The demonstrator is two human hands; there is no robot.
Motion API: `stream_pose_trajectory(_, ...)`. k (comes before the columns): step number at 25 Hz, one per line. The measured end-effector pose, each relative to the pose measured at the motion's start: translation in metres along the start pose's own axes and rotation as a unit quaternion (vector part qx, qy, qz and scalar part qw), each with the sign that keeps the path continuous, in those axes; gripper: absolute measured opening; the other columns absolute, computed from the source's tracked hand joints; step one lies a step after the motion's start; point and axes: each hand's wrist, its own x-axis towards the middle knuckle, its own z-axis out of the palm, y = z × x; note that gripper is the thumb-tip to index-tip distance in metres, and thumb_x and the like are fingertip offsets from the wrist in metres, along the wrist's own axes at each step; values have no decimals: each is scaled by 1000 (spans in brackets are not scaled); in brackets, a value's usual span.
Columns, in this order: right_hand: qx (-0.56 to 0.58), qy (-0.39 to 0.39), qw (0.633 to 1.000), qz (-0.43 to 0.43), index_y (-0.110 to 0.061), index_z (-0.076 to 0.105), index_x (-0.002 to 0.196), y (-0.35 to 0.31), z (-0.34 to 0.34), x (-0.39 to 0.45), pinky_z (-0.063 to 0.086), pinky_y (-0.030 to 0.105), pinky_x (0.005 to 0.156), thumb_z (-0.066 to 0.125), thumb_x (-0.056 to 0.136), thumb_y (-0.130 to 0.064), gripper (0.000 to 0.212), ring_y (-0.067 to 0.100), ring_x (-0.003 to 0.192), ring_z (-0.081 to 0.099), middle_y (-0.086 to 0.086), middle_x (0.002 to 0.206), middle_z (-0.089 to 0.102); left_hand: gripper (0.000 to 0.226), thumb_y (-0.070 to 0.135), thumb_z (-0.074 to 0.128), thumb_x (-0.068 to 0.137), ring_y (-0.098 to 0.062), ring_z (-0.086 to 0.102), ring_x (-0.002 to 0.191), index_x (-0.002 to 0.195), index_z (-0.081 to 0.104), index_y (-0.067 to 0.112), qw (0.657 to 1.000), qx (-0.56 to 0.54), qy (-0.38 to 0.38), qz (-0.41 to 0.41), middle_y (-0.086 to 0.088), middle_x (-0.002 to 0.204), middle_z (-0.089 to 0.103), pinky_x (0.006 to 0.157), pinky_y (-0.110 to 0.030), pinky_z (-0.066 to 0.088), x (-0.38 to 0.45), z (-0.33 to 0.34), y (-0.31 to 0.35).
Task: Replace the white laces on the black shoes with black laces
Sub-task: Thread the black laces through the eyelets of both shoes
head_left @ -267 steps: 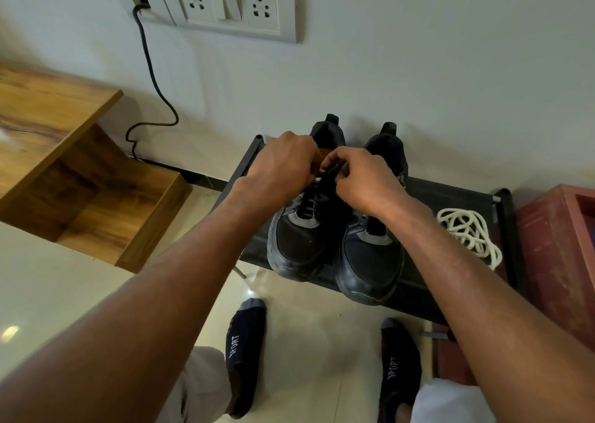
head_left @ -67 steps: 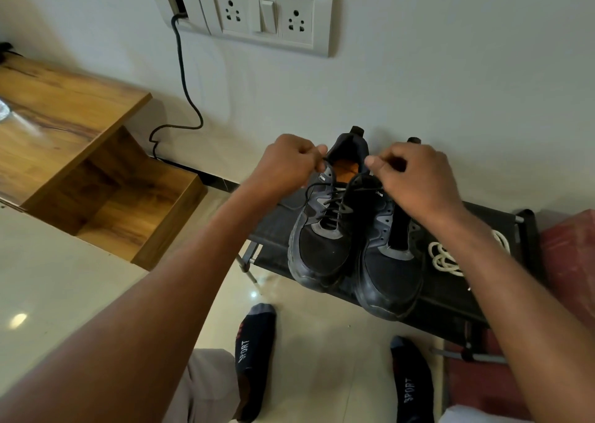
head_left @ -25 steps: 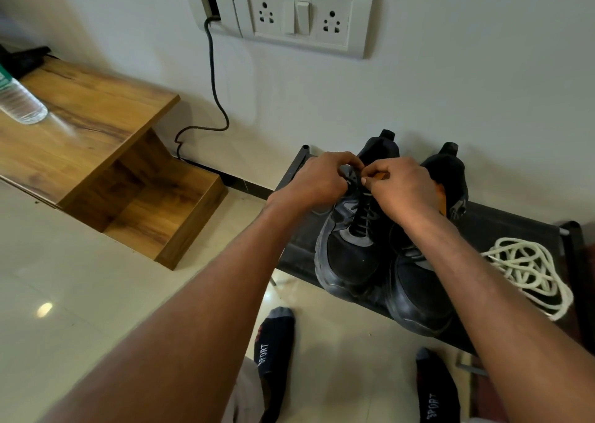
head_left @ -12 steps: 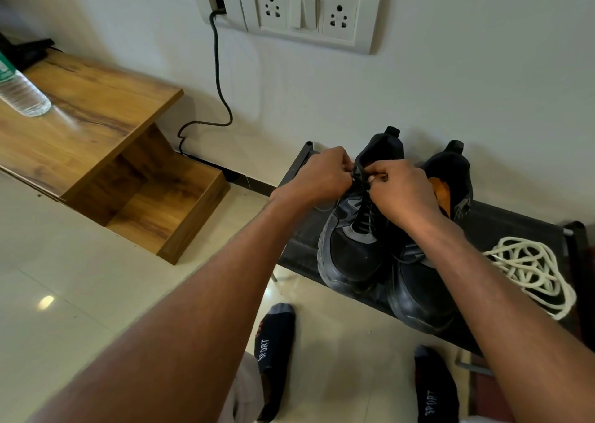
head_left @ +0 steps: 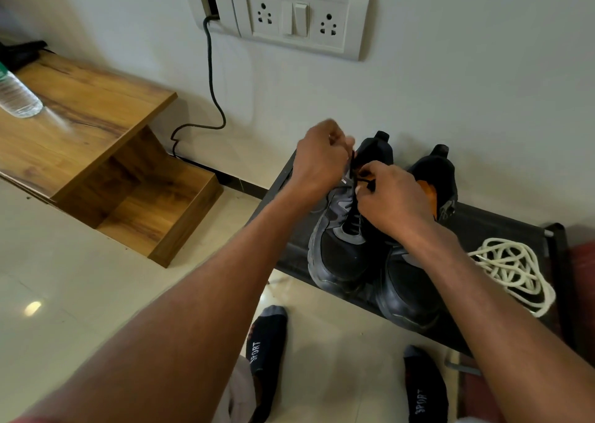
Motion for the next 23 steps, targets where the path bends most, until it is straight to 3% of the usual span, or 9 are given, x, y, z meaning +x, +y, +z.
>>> stream_pose_trajectory(2, 3, 7, 1000, 8, -26, 56, 141, 5, -5, -3, 55, 41, 94, 64, 99, -37, 44, 28, 115, 61, 8, 129, 59, 16, 16, 47, 109, -27, 73, 74, 96, 51, 8, 974, -220, 12, 56, -10, 80, 74, 65, -36, 50, -5, -11, 29)
stream_pose_trajectory(4, 18, 30, 999, -1, -26, 60, 135, 10, -8, -4, 53, 40, 97, 67, 97, -38, 40, 26, 115, 60, 6, 125, 58, 17, 20, 45, 111, -24, 63, 68, 102, 50, 6, 945, -296, 29, 139, -6, 74, 64, 65, -37, 48, -5, -26, 54)
stream_pose_trajectory(7, 50, 53, 997, -5, -25, 67, 125, 12, -14, -6, 47, 28, 87, 68, 98, -32, 28, 16, 102, 61, 2, 116, 61, 29, 35, 62, 103, -16, 59, 72, 108, 61, 6, 979, -19, 30, 201, -2, 83, 64, 71, -38, 54, 1, -29, 51)
stream_pose_trajectory(9, 75, 55, 996, 2, -23, 71, 118, 13, -18, -8, 46, 25, 80, 68, 98, -29, 20, 14, 93, 62, 2, 110, 65, 36, 46, 73, 93, -21, 65, 84, 99, 71, 11, 964, 238, -39, 114, -5, 92, 69, 77, -37, 55, 2, -17, 22)
stream_pose_trajectory(11, 75, 47, 996, 4, -21, 74, 112, 16, -23, -11, 45, 21, 72, 68, 99, -26, 16, 12, 89, 64, 0, 104, 68, 30, 40, 80, 87, -28, 68, 88, 83, 73, 11, 930, 347, -119, 36, -8, 84, 70, 64, -31, 48, 3, -7, -6)
stream_pose_trajectory(13, 76, 31, 997, 9, -22, 75, 107, 18, -26, -13, 44, 19, 69, 68, 99, -24, 12, 9, 85, 64, -4, 97, 70, 25, 30, 82, 86, -28, 65, 83, 75, 70, 11, 927, 355, -121, 25, -5, 74, 66, 56, -29, 39, 5, -8, -17)
stream_pose_trajectory(15, 79, 18, 997, 13, -24, 76, 103, 19, -28, -13, 45, 19, 68, 68, 99, -24, 9, 4, 82, 62, -8, 93, 69, 21, 25, 79, 90, -24, 60, 79, 81, 72, 7, 943, 316, -104, 20, -4, 76, 65, 60, -30, 40, 8, -10, -14)
stream_pose_trajectory(19, 83, -10, 996, 10, -26, 74, 100, 18, -28, -14, 56, 28, 77, 68, 98, -23, 7, 6, 84, 64, -11, 90, 67, 34, 32, 67, 100, -18, 54, 70, 87, 70, 1, 970, 220, -100, -27, -4, 74, 62, 60, -29, 41, 7, -9, -8)
stream_pose_trajectory(23, 82, -18, 996, 7, -25, 74, 103, 17, -28, -15, 55, 29, 78, 68, 99, -22, 7, 7, 86, 64, -9, 91, 68, 25, 28, 76, 94, -8, 52, 61, 83, 73, 6, 965, 221, -135, -34, 3, 66, 61, 55, -25, 37, 3, -6, -15)
